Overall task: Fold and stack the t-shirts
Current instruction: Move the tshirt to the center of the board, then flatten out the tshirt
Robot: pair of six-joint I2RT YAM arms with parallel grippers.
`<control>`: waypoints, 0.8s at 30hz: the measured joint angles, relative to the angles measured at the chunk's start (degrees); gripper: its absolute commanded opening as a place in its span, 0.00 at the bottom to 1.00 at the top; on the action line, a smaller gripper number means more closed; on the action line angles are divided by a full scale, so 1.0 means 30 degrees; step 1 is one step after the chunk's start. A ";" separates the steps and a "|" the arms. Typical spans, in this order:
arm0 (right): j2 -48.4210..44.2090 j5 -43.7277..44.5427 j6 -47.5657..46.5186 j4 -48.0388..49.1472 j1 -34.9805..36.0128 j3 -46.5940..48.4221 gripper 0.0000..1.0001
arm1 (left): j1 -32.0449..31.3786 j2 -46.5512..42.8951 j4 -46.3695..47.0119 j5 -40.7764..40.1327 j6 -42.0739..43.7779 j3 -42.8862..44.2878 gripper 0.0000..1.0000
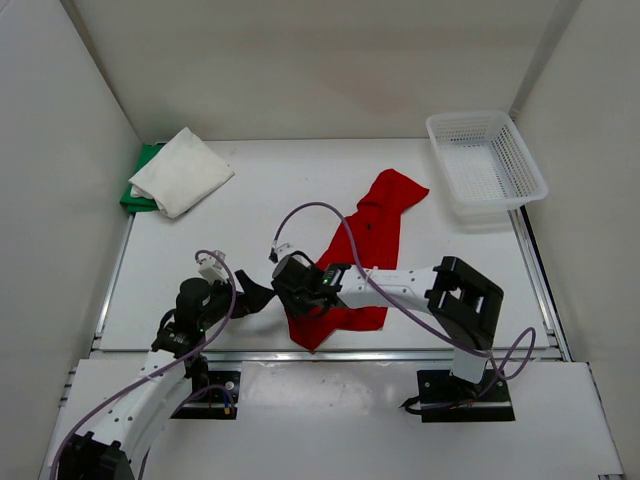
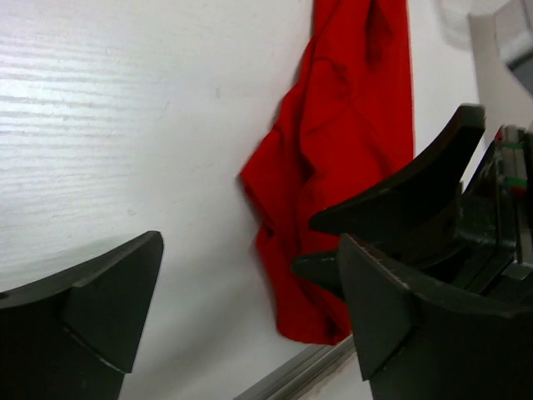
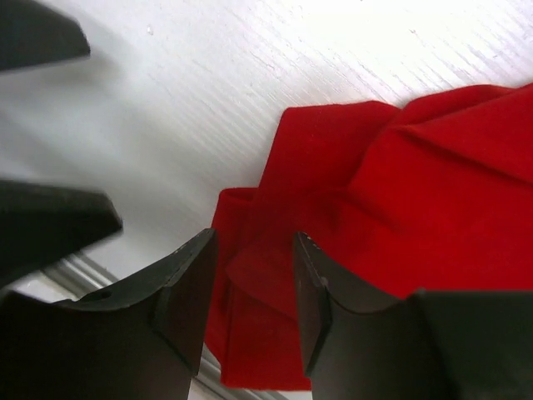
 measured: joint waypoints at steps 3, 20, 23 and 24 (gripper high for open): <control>0.0583 0.0656 0.0546 -0.0270 0.0233 0.0481 0.39 | -0.0379 -0.0131 -0.0488 -0.0415 -0.0066 -0.0051 0.99; 0.1020 0.2565 0.2076 -0.0954 0.0197 0.0350 0.00 | -0.0911 -0.0648 -0.0765 -0.0925 -0.0430 -0.0809 0.47; -0.0452 0.2688 0.2237 -0.0816 0.0189 -0.0860 0.00 | -0.0911 -0.0393 -0.0554 -0.0874 -0.0423 -0.0838 0.46; -0.1195 0.2725 0.2310 -0.0743 0.0160 -0.1355 0.00 | -0.0933 -0.0219 -0.0423 -0.0874 -0.0423 -0.0838 0.46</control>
